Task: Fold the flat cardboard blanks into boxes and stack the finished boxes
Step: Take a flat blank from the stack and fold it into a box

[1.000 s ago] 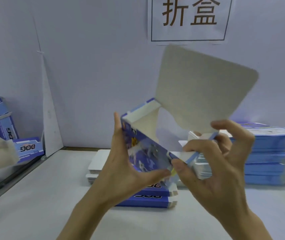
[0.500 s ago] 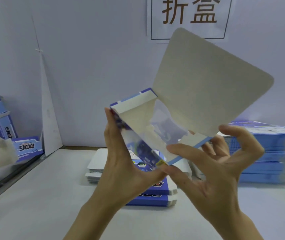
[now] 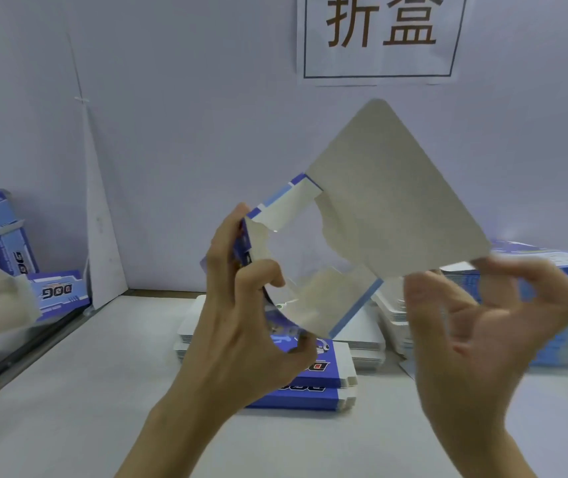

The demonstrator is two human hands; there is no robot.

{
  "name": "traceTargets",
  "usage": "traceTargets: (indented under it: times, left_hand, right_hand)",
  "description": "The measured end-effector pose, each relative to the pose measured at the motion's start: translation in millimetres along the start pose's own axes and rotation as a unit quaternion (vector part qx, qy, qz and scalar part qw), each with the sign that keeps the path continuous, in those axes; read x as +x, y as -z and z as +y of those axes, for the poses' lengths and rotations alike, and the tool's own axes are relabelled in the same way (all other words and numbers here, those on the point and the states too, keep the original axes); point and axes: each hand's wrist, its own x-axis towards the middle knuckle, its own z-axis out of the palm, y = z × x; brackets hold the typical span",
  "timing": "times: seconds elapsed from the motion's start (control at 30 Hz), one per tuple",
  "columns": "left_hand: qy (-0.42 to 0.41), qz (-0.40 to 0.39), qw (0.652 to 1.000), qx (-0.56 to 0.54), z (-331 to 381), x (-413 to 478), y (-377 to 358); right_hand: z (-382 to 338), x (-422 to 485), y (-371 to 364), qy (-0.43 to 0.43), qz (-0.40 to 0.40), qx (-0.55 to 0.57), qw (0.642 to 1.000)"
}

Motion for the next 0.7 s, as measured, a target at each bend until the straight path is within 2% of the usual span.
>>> traceTargets:
  times: [0.07,0.13,0.23,0.3,0.33,0.37,0.4,0.43,0.5,0.53,0.57,0.6,0.63,0.7]
  left_hand:
    - [0.007,0.016,0.999,-0.028,-4.9,0.2,-7.6]
    - [0.066,0.050,0.995,-0.050,-8.5,-2.4,-13.8]
    - [-0.008,0.016,0.999,-0.033,-14.4,-18.5,-20.4]
    - [-0.030,-0.003,0.998,-0.047,-15.0,-15.1,-20.7]
    - [-0.008,-0.009,0.998,-0.060,-11.9,-8.0,-22.5]
    - [0.069,0.001,0.994,-0.083,-8.0,-4.1,-24.8]
    - [0.127,0.017,0.987,-0.094,-6.3,-2.6,-28.2]
    - [0.165,0.029,0.985,-0.045,-5.3,-2.5,-31.9]
    - [0.208,0.040,0.977,-0.029,2.0,-2.6,-30.3]
    - [0.177,0.035,0.982,-0.058,2.2,-5.2,-29.1]
    - [0.108,0.009,0.992,-0.061,2.7,-12.8,-27.0]
    - [0.024,-0.007,1.000,-0.017,2.5,-22.5,-25.3]
    - [-0.016,-0.024,1.000,-0.001,-0.1,-26.5,-22.8]
    - [-0.026,-0.012,1.000,-0.011,-9.4,-22.7,-14.7]
  right_hand:
    - [-1.1,3.7,3.0,-0.085,0.000,0.010,0.996]
    - [1.5,7.0,7.9,-0.145,-0.009,-0.005,0.989]
    - [2.6,9.3,11.0,-0.243,-0.018,0.062,0.968]
    - [5.5,8.6,11.0,-0.298,-0.002,0.113,0.948]
    - [7.9,9.2,11.1,-0.321,0.018,0.127,0.938]
    - [11.9,9.9,12.7,-0.349,0.036,0.137,0.927]
    - [16.9,10.8,15.2,-0.387,0.050,0.150,0.909]
    - [21.8,12.0,17.9,-0.439,0.057,0.174,0.879]
    - [29.6,12.9,20.7,-0.565,0.028,0.228,0.792]
    - [33.0,11.7,20.9,-0.621,-0.008,0.237,0.747]
    - [36.6,8.7,21.8,-0.659,-0.042,0.229,0.715]
    - [40.1,5.9,22.6,-0.679,-0.061,0.211,0.701]
    - [42.8,4.4,23.4,-0.685,-0.066,0.194,0.699]
    - [45.1,6.6,26.1,-0.680,-0.056,0.183,0.707]
